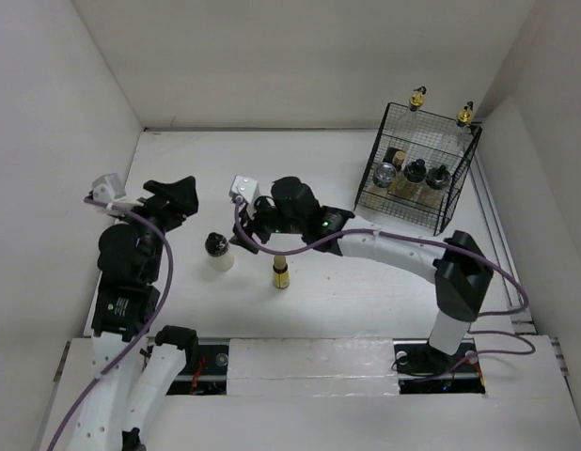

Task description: Organize the condiment bottles

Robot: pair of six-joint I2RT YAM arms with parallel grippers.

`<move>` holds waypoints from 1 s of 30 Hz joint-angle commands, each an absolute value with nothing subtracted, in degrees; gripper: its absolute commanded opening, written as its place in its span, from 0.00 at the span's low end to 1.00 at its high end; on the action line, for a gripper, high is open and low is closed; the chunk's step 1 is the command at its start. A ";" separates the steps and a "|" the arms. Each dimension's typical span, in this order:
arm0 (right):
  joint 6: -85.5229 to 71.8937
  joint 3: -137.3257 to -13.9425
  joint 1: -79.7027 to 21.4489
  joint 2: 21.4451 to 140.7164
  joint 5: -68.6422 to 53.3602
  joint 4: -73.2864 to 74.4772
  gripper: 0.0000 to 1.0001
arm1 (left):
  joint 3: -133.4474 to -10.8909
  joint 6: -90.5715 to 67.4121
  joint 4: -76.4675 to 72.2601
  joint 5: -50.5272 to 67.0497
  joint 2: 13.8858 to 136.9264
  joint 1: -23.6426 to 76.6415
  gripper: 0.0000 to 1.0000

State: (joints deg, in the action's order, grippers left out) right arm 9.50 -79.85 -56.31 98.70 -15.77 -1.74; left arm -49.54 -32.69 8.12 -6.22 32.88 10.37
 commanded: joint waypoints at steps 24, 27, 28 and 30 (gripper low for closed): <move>8.88 -101.35 -59.94 121.75 -14.24 -5.79 0.11 | -43.15 -31.73 -5.36 -11.78 17.13 11.16 0.90; 8.88 -100.72 -59.94 114.65 -11.00 -7.38 0.10 | -42.63 -32.34 -6.14 -10.73 17.14 11.16 0.90; 8.88 -99.85 -59.07 112.26 -10.20 -7.99 0.09 | -42.10 -32.34 -6.15 -10.72 17.14 11.16 0.90; 8.88 -97.82 -56.52 107.05 -8.97 -11.41 0.08 | -42.10 -32.34 -6.15 -10.72 17.75 11.16 0.88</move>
State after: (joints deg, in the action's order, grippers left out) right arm 9.32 -97.12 -59.18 119.92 -11.97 -0.47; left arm -42.59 -32.80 -2.07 -11.97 17.15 10.87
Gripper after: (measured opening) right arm 0.357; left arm 0.886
